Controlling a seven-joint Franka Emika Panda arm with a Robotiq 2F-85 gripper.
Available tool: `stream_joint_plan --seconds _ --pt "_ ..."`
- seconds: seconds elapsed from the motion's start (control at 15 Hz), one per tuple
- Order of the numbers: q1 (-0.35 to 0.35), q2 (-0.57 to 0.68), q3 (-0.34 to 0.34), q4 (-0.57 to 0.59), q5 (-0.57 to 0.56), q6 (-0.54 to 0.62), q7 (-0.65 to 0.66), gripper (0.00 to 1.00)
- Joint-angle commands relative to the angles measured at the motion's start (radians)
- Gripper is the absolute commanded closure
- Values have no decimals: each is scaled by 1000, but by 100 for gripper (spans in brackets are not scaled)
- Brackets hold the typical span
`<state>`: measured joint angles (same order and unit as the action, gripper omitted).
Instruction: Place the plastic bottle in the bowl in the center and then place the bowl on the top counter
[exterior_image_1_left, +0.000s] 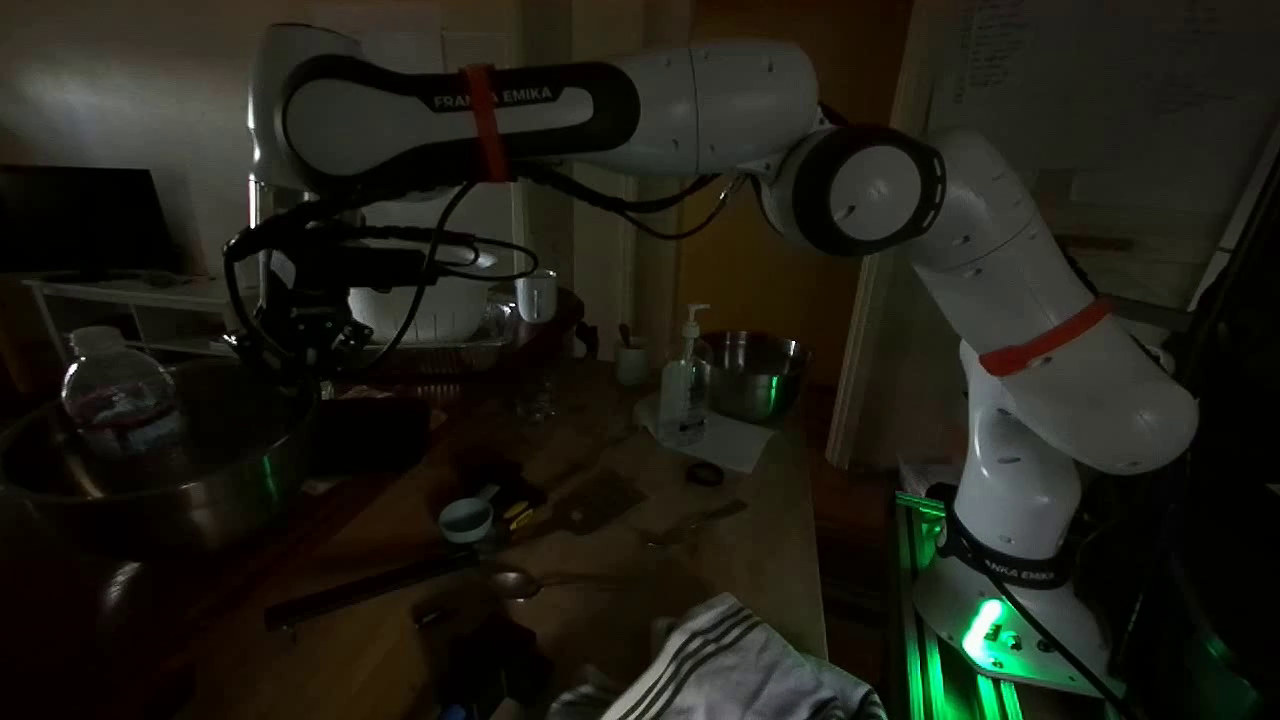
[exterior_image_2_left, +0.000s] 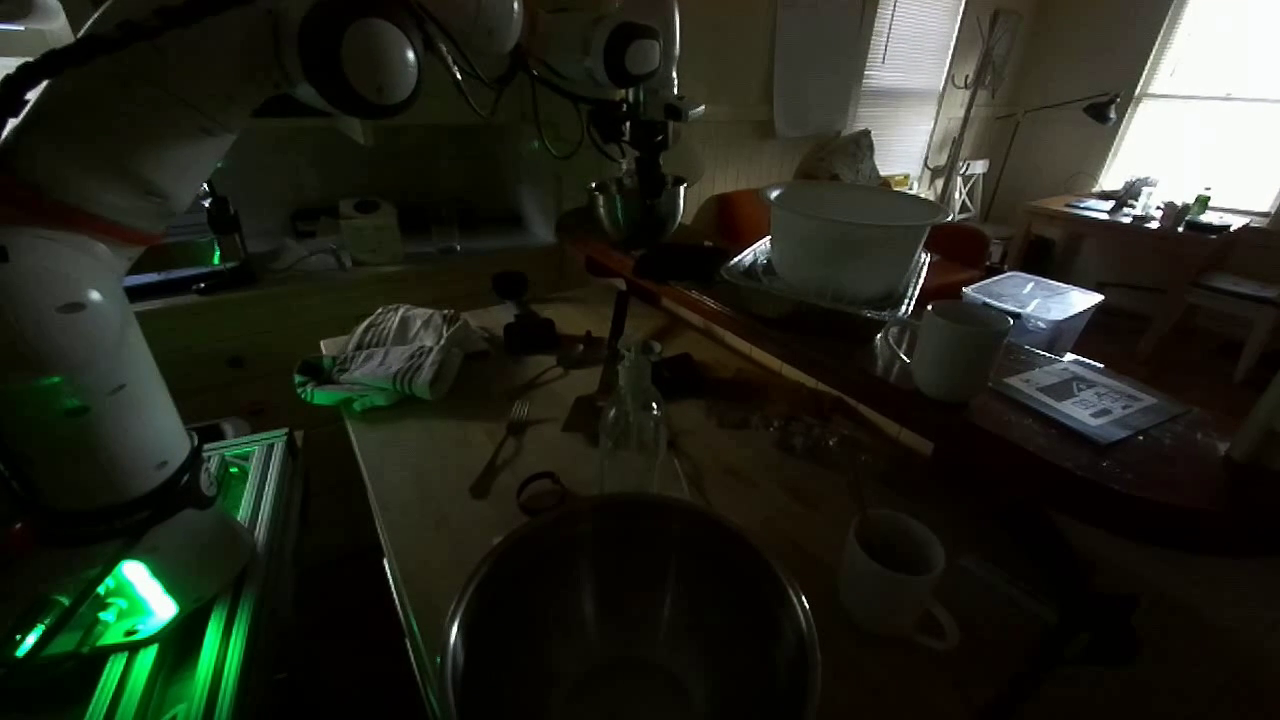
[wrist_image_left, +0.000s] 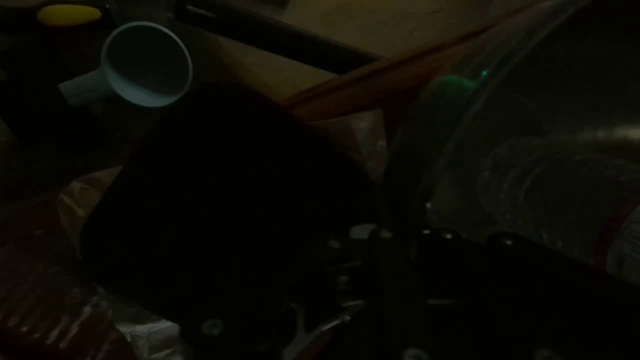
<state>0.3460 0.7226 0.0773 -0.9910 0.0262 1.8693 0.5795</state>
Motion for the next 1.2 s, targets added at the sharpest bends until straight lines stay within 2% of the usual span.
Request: stream_joint_plan --seconds 0.0,0.13,0.2,0.27,0.47,0.73,0.87,1.0,1.13 --pt "24 91 -11 146 10 -18 70 99" --pt "24 113 -6 184 18 -29 84 99" --pt "27 119 -7 196 17 -35 93 70" --pt "25 114 -4 189 8 -33 101 69" --pt "30 89 -10 185 -9 -66 105 46" --pt "22 5 9 139 -7 -70 33 18" --pt "33 -46 -8 108 -45 -95 6 2" --pt "45 -105 -42 53 -130 -147 -29 0" --pt "27 -173 -46 -32 -178 -178 -108 0"
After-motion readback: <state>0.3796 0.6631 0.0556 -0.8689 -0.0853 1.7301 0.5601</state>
